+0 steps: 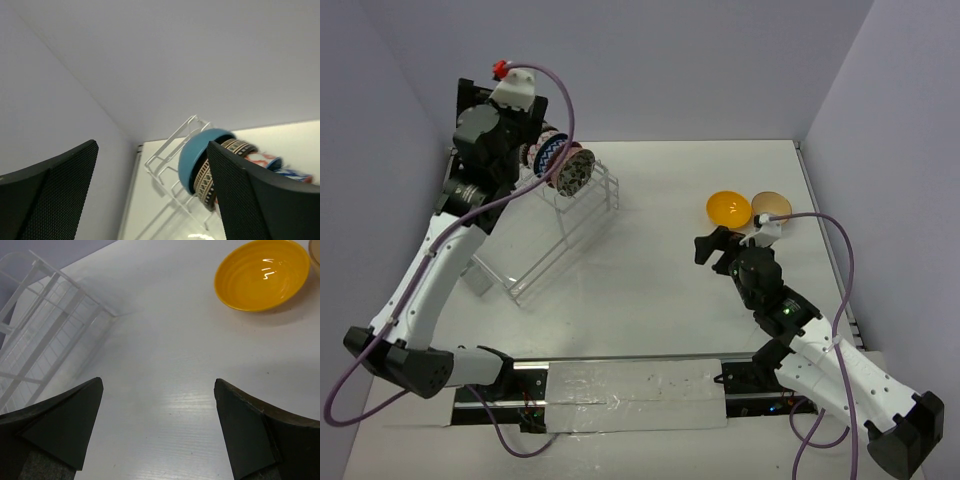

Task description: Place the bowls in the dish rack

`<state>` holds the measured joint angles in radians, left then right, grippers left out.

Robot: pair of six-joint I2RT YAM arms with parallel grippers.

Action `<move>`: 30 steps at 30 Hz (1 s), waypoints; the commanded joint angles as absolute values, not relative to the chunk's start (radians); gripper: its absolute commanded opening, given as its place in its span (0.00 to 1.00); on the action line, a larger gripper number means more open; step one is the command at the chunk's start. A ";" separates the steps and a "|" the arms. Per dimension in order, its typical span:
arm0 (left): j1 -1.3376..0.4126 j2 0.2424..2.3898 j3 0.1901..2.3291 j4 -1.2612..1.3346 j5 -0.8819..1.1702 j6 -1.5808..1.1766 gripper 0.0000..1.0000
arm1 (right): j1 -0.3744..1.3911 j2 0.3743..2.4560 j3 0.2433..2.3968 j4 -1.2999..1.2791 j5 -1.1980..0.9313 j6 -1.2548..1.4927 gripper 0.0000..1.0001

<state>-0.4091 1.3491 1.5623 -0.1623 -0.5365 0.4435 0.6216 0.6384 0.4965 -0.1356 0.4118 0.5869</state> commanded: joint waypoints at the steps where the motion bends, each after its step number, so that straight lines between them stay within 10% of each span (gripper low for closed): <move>1: -0.413 1.254 1.574 -0.130 -0.496 0.188 0.97 | 0.611 0.663 0.522 -0.166 0.495 0.627 1.00; 30: -0.413 0.693 1.008 -0.345 -0.233 -0.258 0.99 | -0.129 1.396 0.883 -0.249 0.361 1.017 0.91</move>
